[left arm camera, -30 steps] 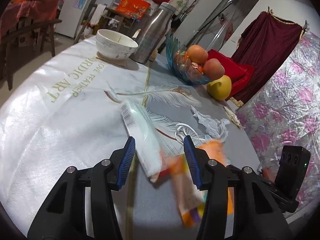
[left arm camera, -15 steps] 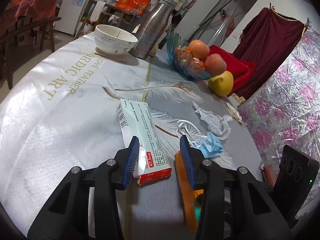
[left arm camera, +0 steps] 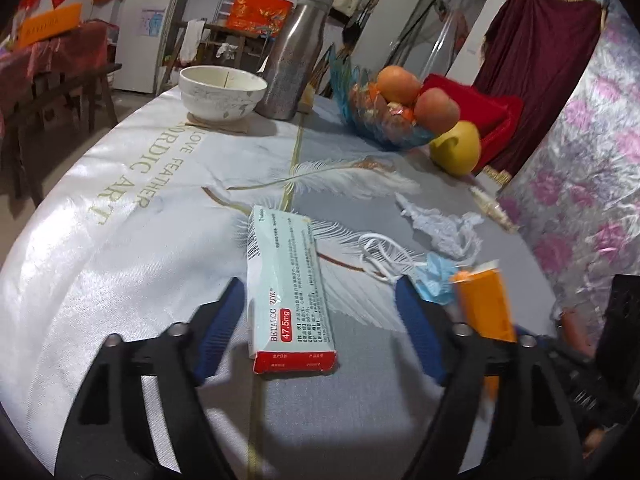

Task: Collect trash
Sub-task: 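Grasp the white Betaloc medicine box with the left tool while the right tool holds the orange box, then carry the white box into the wastebasket and open the left tool while the right tool carries the orange box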

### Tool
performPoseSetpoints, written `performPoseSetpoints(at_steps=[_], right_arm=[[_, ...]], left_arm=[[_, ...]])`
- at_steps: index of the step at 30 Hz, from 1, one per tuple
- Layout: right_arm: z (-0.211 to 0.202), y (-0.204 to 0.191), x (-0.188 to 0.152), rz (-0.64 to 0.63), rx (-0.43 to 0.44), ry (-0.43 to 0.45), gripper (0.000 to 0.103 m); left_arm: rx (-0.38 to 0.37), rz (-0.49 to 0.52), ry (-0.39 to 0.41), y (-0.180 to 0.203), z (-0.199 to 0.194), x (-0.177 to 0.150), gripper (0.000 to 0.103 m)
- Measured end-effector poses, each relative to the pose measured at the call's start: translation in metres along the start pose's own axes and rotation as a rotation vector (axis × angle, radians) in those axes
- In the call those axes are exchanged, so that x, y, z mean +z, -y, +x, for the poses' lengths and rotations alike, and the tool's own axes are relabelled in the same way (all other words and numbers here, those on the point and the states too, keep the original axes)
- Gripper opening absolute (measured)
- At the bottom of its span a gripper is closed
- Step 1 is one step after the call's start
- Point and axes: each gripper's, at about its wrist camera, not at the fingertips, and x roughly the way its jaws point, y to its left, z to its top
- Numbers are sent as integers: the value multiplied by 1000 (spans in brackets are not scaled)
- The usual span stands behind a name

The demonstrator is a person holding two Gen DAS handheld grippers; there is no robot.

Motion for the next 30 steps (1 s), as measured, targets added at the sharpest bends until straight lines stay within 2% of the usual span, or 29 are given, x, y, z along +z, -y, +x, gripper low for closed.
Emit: performPoseSetpoints(at_steps=[3,5,6,7,11,14,18,19,22,26,30], right_arm=[[-1,12,2,47,38,5,20],[3,6,2,18,14,1,20],[4,0,2,-12,4,-4,20],[4,-1,2,-21,5,-4,20],[-3,4,1,0,10,29,20],[-5,0,0,20,41,31,20],[-7,-40,2,-46,105,31,20],[-6,-54,3,-67,127,27,20],[2,-97,2,-120,184,-1,20],[24,-155,2,-178,280,-69,20],[51,-225,-6,-255,364,-165,20]], left_arm=[[87,-17,-87,-2,19,2,76],[155,45,-102,7,25,2,73],[148,64,-108,10,27,1,52],[119,65,-113,10,27,0,43],[95,44,-7,-1,-5,-4,43],[78,28,31,-18,-39,-7,43],[107,-46,131,-57,-99,-10,43],[139,-68,169,-73,-117,-16,43],[202,-114,210,-107,-148,-30,43],[250,-185,202,-163,-181,-41,43],[352,-190,172,-212,-212,-51,43]])
